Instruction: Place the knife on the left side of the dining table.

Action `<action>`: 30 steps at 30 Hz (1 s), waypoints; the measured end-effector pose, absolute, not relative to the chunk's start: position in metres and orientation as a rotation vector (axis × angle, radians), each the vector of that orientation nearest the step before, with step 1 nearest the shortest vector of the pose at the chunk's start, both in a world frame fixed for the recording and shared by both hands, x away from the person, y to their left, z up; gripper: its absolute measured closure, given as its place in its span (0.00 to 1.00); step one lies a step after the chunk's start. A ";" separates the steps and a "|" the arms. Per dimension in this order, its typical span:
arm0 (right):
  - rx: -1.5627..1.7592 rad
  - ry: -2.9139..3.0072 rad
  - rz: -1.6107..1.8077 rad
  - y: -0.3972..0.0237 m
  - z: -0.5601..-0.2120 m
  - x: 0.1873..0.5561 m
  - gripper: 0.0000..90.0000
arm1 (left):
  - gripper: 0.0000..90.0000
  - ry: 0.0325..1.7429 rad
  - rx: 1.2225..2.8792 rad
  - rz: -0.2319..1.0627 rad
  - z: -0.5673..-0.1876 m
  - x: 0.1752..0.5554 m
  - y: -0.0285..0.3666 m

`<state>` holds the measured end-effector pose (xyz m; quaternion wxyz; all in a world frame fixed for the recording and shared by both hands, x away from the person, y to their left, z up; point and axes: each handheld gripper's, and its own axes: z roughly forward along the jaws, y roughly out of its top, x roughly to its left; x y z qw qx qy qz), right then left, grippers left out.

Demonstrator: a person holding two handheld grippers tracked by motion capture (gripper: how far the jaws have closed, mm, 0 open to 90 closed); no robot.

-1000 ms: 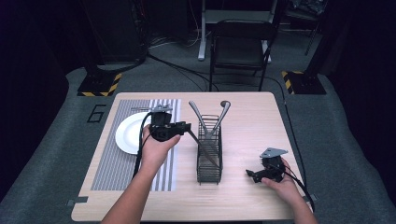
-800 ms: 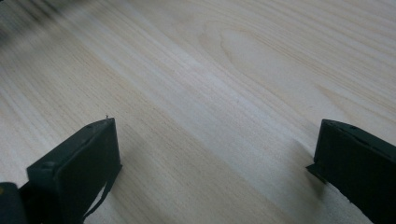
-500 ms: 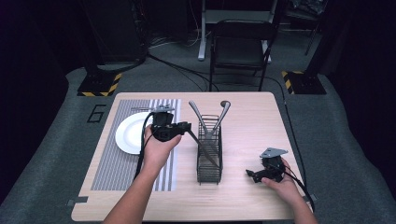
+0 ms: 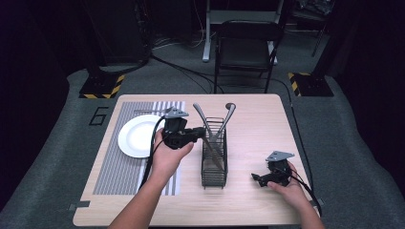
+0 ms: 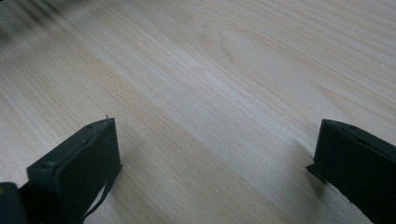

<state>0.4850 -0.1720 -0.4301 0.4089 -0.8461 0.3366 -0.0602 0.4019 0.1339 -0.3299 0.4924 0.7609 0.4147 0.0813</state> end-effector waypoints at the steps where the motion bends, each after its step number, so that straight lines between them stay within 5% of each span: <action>1: -2.132 0.848 -0.152 -0.172 -0.430 0.485 0.00 | 0.92 1.006 1.846 0.197 -0.330 0.402 0.134; 30: -2.133 0.845 -0.148 -0.172 -0.430 0.485 0.00 | 0.93 0.964 1.853 0.262 -0.291 0.389 0.134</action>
